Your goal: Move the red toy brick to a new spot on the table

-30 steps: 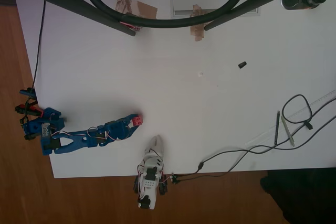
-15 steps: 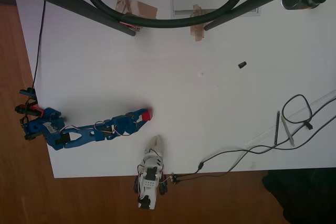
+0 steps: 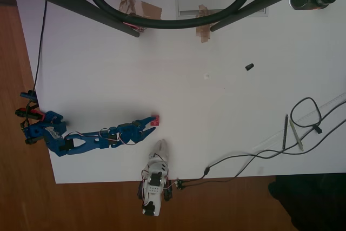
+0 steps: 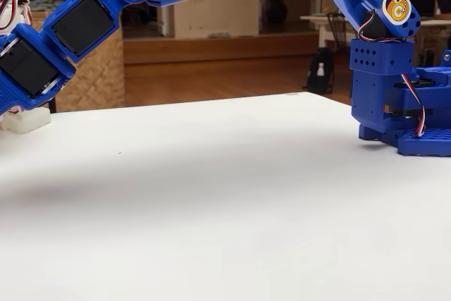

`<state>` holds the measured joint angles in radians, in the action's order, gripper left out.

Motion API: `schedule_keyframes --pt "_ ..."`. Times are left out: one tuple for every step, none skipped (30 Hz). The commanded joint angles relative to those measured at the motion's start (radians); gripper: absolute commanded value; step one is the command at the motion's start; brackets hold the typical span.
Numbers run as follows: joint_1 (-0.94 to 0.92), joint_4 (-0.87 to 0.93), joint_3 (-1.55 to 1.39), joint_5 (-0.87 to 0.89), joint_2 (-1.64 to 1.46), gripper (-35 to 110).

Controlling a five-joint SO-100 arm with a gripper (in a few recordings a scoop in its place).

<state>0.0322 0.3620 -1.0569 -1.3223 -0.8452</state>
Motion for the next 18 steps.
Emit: schedule_keyframes --pt "0.003 0.005 0.091 0.021 -0.063 26" --pt "0.003 0.005 0.084 0.029 -0.069 27" --pt "0.005 0.005 0.078 0.032 -0.075 27" --pt "0.008 0.005 0.072 0.035 -0.080 28" --pt "0.008 0.005 0.071 0.041 -0.084 28" --pt "0.009 0.005 0.071 0.043 -0.089 28" --pt "0.009 0.005 0.071 0.044 -0.097 28" --pt "0.009 0.005 0.071 0.051 -0.107 28" --pt "0.008 0.005 0.071 0.060 -0.126 28" --pt "0.003 0.006 0.069 0.074 -0.149 28" --pt "-0.005 0.012 0.063 0.087 -0.181 28" --pt "-0.014 0.028 0.051 0.098 -0.222 28" --pt "-0.023 0.051 0.026 0.104 -0.272 26" --pt "-0.035 0.075 -0.012 0.109 -0.330 25" --pt "-0.048 0.100 -0.064 0.110 -0.396 23" --pt "-0.061 0.112 -0.135 0.109 -0.469 22" --pt "-0.075 0.126 -0.213 0.103 -0.543 21" --pt "-0.087 0.141 -0.305 0.092 -0.627 20"
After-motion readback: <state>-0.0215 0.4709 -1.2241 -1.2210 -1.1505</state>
